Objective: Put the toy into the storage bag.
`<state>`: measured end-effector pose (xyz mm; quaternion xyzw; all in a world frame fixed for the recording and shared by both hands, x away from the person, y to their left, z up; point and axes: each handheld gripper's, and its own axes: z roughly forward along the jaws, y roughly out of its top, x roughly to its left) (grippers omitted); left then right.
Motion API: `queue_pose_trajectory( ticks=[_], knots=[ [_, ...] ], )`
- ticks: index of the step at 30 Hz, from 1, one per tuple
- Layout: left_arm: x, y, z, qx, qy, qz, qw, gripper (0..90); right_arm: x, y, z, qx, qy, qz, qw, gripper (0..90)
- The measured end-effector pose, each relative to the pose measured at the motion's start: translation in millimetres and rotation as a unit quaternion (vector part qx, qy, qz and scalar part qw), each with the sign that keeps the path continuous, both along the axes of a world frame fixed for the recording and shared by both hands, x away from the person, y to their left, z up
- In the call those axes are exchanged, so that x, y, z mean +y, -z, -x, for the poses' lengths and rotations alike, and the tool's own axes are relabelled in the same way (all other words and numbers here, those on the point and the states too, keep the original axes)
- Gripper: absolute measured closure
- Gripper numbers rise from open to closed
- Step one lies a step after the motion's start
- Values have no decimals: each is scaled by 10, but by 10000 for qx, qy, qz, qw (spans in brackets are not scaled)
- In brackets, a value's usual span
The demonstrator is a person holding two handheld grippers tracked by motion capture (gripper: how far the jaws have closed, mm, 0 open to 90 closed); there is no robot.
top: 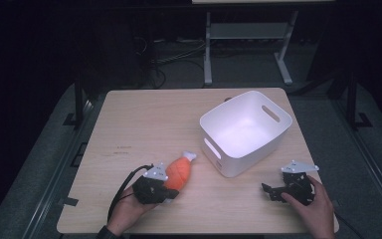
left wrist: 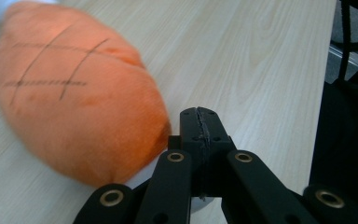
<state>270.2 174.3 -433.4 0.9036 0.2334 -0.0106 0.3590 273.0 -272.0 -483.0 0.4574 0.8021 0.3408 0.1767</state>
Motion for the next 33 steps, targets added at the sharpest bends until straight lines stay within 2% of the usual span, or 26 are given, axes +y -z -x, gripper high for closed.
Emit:
queue_pose_trajectory(
  ticks=[9,23,28,33],
  knots=[
    [211,-38,-26,-122,-245,-92,9996,897,0,0,0,0,1,0,10000,40],
    [490,-60,-90,-293,-660,-264,9970,897,0,0,0,0,0,0,10000,40],
    [489,-59,-93,-300,-674,-263,9969,897,0,0,0,1,1,0,10000,40],
    [485,-158,-74,-370,-600,-230,9972,877,0,0,0,0,0,1,10000,40]
  ],
)
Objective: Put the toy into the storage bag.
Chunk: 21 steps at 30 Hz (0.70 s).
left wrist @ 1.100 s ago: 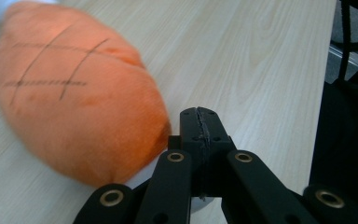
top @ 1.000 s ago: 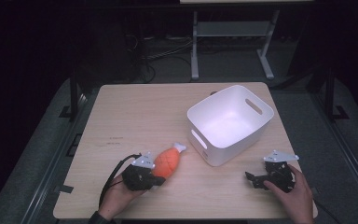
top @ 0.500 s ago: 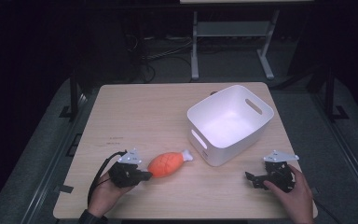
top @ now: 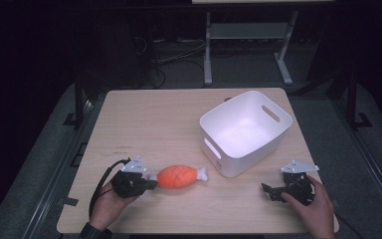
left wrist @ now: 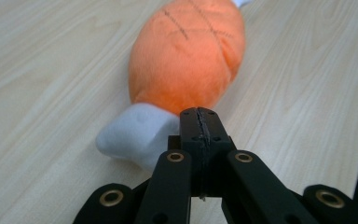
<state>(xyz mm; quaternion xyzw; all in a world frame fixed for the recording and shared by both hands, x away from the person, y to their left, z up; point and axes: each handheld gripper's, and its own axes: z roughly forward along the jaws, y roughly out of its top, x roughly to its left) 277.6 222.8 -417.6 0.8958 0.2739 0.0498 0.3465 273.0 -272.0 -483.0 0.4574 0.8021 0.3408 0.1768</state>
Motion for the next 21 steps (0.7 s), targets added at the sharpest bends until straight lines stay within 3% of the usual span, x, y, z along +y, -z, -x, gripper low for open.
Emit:
queue_pose_trajectory(
  ticks=[5,13,18,21],
  knots=[
    [1,-131,-46,-31,122,46,9999,748,0,0,0,2,0,-1,10000,40],
    [-107,-228,-252,-11,533,-95,9985,362,0,0,0,1,1,0,10000,40],
    [-261,-232,-387,40,971,-341,9947,151,0,0,0,0,0,0,10000,40],
    [-341,-216,-443,-11,1207,-589,9909,128,0,0,0,0,-1,1,10000,40]
  ],
)
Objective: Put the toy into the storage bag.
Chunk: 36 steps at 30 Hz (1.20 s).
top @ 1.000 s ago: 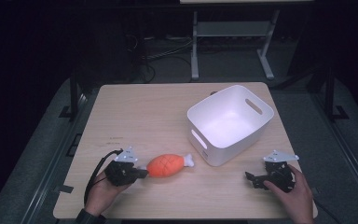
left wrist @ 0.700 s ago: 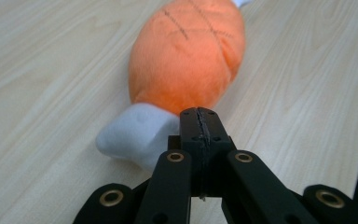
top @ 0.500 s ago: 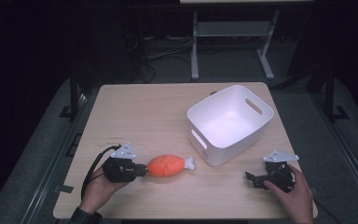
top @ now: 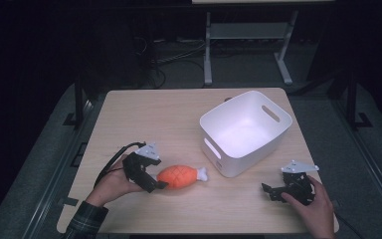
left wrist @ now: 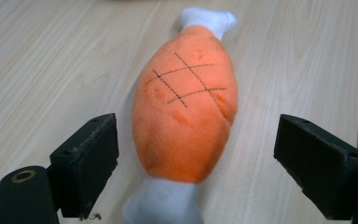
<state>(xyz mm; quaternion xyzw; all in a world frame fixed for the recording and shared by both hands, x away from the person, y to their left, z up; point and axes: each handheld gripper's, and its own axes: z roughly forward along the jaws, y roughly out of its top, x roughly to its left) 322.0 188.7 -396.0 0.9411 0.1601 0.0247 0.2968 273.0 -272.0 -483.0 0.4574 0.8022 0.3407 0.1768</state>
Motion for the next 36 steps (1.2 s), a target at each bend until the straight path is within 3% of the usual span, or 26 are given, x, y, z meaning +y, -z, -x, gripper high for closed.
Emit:
queue_pose_trajectory(
  ticks=[4,7,11,18,21,31,36],
  knots=[
    [-75,-5,-66,-118,237,-188,9995,127,0,0,0,1,0,0,10000,40],
    [-131,3,-111,-140,310,-208,9992,126,0,0,0,1,1,-1,10000,40],
    [-229,40,-161,-99,391,-197,9990,127,0,0,0,1,0,0,10000,40],
    [-394,141,-224,-105,605,-394,9973,127,0,0,0,1,0,0,10000,40],
    [-437,177,-245,-66,662,-385,9970,126,0,0,0,0,0,0,10000,40],
    [-524,337,-266,76,875,-717,9936,126,0,0,0,1,0,0,10000,40],
    [-547,396,-274,155,926,-766,9926,126,0,0,0,1,1,0,10000,40]
  ],
)
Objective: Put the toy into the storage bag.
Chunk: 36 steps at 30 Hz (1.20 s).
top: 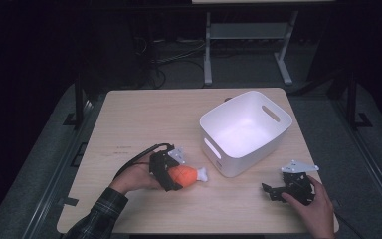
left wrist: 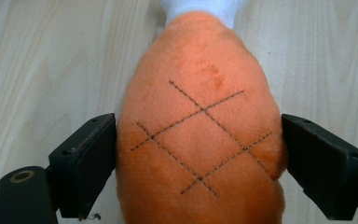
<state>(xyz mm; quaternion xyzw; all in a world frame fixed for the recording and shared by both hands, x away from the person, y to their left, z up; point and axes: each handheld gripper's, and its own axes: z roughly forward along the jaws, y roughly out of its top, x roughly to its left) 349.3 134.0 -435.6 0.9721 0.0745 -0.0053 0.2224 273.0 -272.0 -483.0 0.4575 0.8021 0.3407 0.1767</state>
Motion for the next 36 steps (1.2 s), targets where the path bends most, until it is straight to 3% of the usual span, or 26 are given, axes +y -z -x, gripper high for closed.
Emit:
queue_pose_trajectory(
  ticks=[6,13,25,36],
  knots=[
    [0,77,37,62,-30,107,9999,127,0,0,0,0,0,0,10000,40],
    [-13,66,66,-69,-23,-12,10000,138,0,0,0,0,1,0,10000,40],
    [35,73,87,-74,-224,145,9996,235,0,0,0,0,0,0,10000,40],
    [67,51,83,-26,-425,189,9989,243,0,0,1,0,4,-1,10000,40]
  ],
)
